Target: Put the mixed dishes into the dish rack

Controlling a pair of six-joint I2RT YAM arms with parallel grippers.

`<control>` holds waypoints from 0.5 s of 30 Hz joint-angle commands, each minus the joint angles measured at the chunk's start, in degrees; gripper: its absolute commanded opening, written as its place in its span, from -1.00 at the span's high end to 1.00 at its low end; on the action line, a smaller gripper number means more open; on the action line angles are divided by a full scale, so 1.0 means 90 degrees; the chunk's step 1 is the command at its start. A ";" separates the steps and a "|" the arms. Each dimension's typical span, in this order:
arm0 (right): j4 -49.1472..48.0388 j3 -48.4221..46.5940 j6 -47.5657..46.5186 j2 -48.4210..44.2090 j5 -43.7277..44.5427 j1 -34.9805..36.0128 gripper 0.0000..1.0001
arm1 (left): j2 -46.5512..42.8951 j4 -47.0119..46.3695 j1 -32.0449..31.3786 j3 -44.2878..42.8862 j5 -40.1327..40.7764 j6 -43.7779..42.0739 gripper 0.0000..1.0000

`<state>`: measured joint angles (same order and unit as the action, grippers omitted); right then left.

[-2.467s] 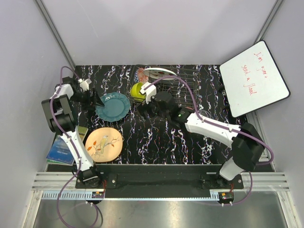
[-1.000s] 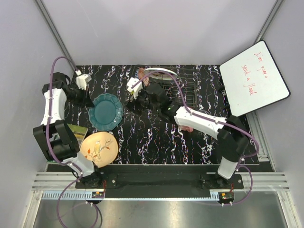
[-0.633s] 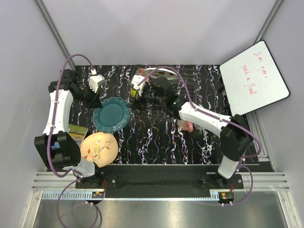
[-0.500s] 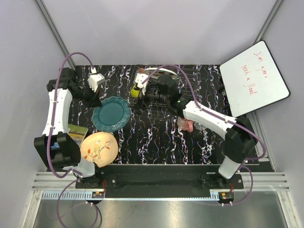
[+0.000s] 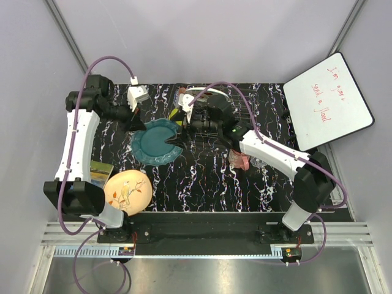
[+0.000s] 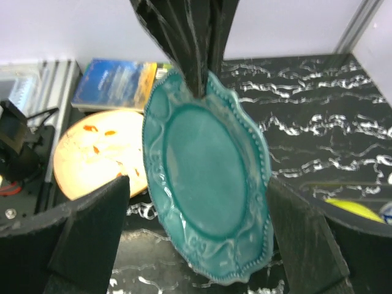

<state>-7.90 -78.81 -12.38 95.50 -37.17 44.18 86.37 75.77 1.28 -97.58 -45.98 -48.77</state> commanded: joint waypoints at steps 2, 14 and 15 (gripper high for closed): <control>-0.0196 0.0026 0.0145 0.0111 -0.0011 -0.0036 -0.96 | -0.0065 0.0009 -0.0044 -0.0788 -0.0927 0.0234 1.00; -0.0284 0.0201 -0.0391 0.0258 0.1023 -0.0114 -0.93 | -0.0104 0.0175 -0.0113 -0.0721 -0.1073 0.0205 1.00; -0.0352 0.0221 -0.0411 0.0248 0.1179 -0.0143 -0.93 | -0.0104 0.0185 -0.0103 -0.0701 -0.1073 0.0195 1.00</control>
<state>-7.90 -77.08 -12.64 97.69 -35.11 44.14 86.80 76.34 0.91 -101.54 -46.89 -47.57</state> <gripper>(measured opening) 0.963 0.068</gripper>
